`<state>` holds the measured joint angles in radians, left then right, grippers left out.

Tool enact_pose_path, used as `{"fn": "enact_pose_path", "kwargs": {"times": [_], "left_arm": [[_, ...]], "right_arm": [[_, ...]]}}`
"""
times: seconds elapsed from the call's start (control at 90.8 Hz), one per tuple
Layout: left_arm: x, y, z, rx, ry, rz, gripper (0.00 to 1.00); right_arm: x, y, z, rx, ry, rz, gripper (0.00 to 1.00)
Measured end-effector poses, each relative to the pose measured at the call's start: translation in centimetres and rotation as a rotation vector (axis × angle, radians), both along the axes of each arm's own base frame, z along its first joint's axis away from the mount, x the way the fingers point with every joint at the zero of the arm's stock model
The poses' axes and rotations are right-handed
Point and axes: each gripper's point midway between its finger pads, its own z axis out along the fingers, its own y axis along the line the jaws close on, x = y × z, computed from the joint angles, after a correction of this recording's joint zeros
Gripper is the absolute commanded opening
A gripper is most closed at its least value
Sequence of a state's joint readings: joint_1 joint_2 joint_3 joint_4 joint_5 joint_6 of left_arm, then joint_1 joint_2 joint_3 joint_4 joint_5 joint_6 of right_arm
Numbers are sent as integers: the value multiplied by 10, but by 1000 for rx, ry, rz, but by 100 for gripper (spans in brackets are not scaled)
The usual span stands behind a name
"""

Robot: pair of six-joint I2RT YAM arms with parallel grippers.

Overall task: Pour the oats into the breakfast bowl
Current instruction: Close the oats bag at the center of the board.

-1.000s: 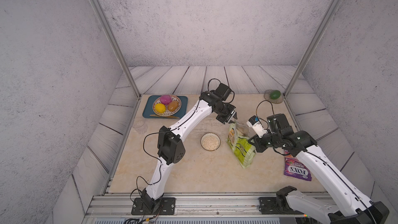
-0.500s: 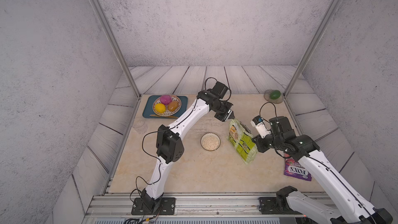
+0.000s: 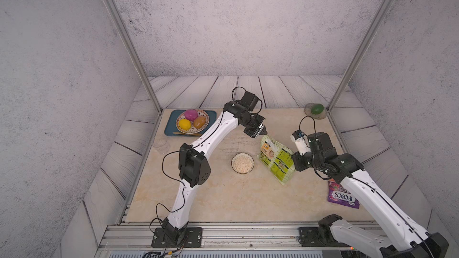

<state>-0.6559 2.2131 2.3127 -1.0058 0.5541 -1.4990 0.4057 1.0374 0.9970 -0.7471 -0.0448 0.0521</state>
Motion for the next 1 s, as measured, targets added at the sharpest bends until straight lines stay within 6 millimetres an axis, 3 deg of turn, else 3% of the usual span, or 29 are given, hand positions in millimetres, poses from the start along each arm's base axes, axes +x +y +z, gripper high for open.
{"fn": "enact_pose_path", "kwargs": {"times": [0.121,0.242,0.385,0.539,1.002], "left_arm": [[2,5,-2,15,-12,-8,0],[3,6,-2,18,-20,-15,0],[9,10,-2,15,-32,-6,0],[13,12,-1,12,-38,2,0],[14,9,1,3,-48,0,0]], "right_arm": [[3,4,-1,-3,26,14,0],[0,9,-1,10,48,42,19],[-13,9,-7,2,100,76,31],[-13,12,-4,-5,107,107,36],[17,28,-3,-46,132,183,45]]}}
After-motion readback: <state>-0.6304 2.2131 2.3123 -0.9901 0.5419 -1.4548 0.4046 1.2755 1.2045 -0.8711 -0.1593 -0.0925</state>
